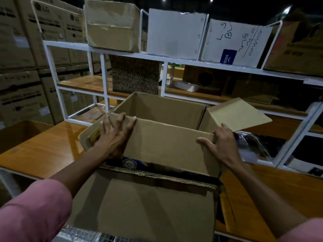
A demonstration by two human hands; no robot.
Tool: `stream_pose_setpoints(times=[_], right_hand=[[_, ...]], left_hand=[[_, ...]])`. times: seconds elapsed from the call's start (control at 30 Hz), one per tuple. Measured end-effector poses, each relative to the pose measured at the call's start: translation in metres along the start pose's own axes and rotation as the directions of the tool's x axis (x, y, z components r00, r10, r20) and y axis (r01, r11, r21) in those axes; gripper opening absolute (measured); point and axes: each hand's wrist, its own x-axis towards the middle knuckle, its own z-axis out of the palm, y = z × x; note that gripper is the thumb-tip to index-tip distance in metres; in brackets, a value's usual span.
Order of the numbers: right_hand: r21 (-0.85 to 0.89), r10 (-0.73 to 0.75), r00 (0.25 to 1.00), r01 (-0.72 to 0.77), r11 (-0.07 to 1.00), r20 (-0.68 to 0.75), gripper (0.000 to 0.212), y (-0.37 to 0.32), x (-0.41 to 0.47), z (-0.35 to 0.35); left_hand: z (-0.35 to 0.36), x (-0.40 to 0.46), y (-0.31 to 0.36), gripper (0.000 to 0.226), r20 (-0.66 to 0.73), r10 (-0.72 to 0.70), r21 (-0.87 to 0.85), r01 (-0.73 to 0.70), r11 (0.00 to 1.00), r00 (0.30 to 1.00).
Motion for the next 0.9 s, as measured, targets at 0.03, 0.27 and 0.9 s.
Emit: stream_pose_setpoints(times=[0.03, 0.27, 0.9], right_hand=[[-0.025, -0.037, 0.999, 0.037, 0.999, 0.036, 0.057, 0.002, -0.002, 0.005], [-0.147, 0.038, 0.976, -0.006, 0.989, 0.217, 0.083, 0.019, -0.018, 0.034], [-0.208, 0.071, 0.929, 0.007, 0.978, 0.364, 0.059, 0.012, -0.040, 0.041]], left_hand=[[-0.001, -0.002, -0.001, 0.148, 0.110, 0.006, 0.003, -0.006, 1.000, 0.994], [0.000, -0.001, 0.005, 0.149, 0.414, 0.007, 0.018, -0.016, 1.000, 0.910], [0.005, 0.011, 0.009, 0.120, 0.618, -0.014, -0.009, 0.025, 1.000, 0.786]])
